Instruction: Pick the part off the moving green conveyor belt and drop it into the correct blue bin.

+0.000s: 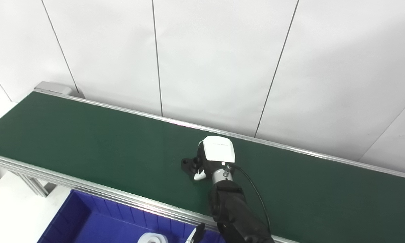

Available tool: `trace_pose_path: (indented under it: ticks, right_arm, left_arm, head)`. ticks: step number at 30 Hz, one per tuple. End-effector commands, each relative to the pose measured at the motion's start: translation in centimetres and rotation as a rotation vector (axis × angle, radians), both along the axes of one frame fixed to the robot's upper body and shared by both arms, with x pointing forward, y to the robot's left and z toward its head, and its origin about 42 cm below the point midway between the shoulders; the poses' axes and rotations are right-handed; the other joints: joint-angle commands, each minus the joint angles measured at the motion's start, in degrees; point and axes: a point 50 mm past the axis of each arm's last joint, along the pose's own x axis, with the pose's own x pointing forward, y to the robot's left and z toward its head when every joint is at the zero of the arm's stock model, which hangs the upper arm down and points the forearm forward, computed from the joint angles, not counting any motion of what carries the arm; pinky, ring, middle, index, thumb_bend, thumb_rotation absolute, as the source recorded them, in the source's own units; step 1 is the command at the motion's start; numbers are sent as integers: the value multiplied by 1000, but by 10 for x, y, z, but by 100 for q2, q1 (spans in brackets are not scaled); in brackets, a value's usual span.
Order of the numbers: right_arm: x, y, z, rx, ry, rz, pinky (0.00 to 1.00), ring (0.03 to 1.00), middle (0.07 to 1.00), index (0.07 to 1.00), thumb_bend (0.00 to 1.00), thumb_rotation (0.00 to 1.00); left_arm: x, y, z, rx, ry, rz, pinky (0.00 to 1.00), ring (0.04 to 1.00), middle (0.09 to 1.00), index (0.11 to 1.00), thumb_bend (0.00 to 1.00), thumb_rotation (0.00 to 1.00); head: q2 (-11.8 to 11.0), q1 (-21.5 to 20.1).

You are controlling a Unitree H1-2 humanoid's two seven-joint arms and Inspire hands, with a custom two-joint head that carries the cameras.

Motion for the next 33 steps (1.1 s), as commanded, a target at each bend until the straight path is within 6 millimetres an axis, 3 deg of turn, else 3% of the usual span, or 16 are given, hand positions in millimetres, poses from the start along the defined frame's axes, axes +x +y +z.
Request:
trace_pose_path:
  ticks: [1,3,4,8,10,14,16,20,21,22,25,26,27,31,32,33]
  right_arm:
    - [-9,-5,-14,10,54,-14,135,209,469,482,532,0]
    - [-11,-5,-9,41,42,-12,140,213,470,482,532,0]
    - [-13,-6,-6,64,34,-11,150,225,425,503,526,0]
    - [-20,-11,12,156,-55,8,135,204,468,481,530,0]
    - [-24,-14,21,189,-79,19,126,193,401,493,523,0]
    - [-40,-27,60,285,-165,45,123,191,385,490,522,0]
    - [-49,-33,76,314,-198,54,128,197,447,483,528,0]
    - [-66,-43,104,344,-239,71,135,206,468,482,528,0]
    - [-69,-44,109,347,-242,72,149,225,410,500,521,0]
    - [-75,-45,116,354,-249,70,150,227,405,502,520,0]
    - [-86,-50,128,363,-262,46,166,251,397,511,519,0]
    - [-90,-53,129,360,-270,33,168,255,397,512,518,0]
    - [-93,-55,129,357,-274,23,165,252,399,515,518,0]
    - [-101,-59,128,322,-269,-32,163,249,394,515,517,0]
    - [-106,-63,127,319,-266,-47,159,240,432,500,522,0]
    - [-115,-70,123,321,-256,-74,145,221,418,495,522,0]
  left_arm:
    - [-7,-35,16,-87,-26,-55,835,994,1000,1000,832,705]
    - [-7,-34,15,-83,-33,-55,838,997,1000,1000,830,706]
    - [-7,-33,15,-85,-33,-56,851,999,1000,1000,824,711]
    - [-5,-29,15,-113,-11,-60,948,1000,1000,1000,824,695]
    - [-4,-26,15,-125,-5,-56,974,1000,1000,1000,824,676]
    - [-1,-19,14,-111,-6,-61,998,1000,1000,1000,834,687]
    - [0,-15,13,-105,-5,-61,1000,1000,1000,1000,835,691]
    - [3,-5,13,-82,-20,-57,1000,1000,1000,1000,815,710]
    - [3,-3,13,-75,-22,-56,986,1000,1000,1000,810,727]
    - [4,2,14,-67,-27,-52,984,1000,1000,1000,809,728]
    - [6,14,17,-38,-41,-44,972,1000,1000,1000,811,785]
    - [8,20,18,-18,-51,-39,968,1000,1000,1000,815,798]
    - [9,23,19,-5,-59,-35,973,1000,1000,1000,816,832]
    - [16,45,28,-35,-41,-14,998,1000,1000,1000,834,825]
    - [17,49,30,-30,-46,-9,999,1000,1000,1000,831,864]
    - [19,54,32,-39,-43,0,1000,1000,1000,1000,825,878]
  head:
    - [-3,-10]
    - [-11,-97]
    - [-11,-97]
    - [7,-247]
    - [26,-321]
    - [58,-550]
    - [88,-679]
    - [224,-1006]
    - [242,-1042]
    - [360,-1339]
    - [472,-1609]
    - [601,-1915]
    - [601,-1915]
    - [1015,-3000]
    - [1015,-3000]
    - [1140,-3250]
